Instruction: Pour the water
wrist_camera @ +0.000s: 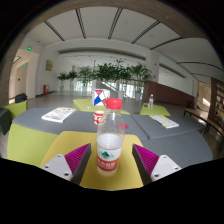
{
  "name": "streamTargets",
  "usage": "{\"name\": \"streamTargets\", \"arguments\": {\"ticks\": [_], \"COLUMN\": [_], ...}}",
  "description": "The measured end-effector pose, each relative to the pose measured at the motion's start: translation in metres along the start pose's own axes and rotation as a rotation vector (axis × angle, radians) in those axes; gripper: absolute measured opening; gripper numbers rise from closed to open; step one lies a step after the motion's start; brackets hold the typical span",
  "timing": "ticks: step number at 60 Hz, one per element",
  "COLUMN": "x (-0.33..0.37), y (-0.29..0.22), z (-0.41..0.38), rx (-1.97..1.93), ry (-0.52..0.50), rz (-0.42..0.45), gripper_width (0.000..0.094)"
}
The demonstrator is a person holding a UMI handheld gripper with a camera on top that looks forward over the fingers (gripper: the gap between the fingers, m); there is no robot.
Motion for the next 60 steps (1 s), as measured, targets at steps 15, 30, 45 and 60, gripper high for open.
{"name": "streamTargets", "arguments": {"ticks": [15,30,45,60], "x": [-0.058,-0.058,-0.059,-0.111], "y": [-0.011,-0.02,-0.082,-0.241], "z": [-0.007,-0.004,0.069,0.161], "rx": [-0.056,-0.045,0.087,0.531], "ry": [0.022,0.02,0.204,0.612], "rz": [0.032,0.068,0.147,0.276], "gripper_width": [0.0537,0.0333,0.0331,0.0333]}}
Point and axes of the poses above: the point between the fingertips, and its own axes, seen from behind it with the camera up: z to the right, y down, x backward, against the way the camera looks, the point moved 2 cm from there along x, backward, against the way the camera looks, and after that the axes turned 13 degrees about -z, right-handed, at the moved point
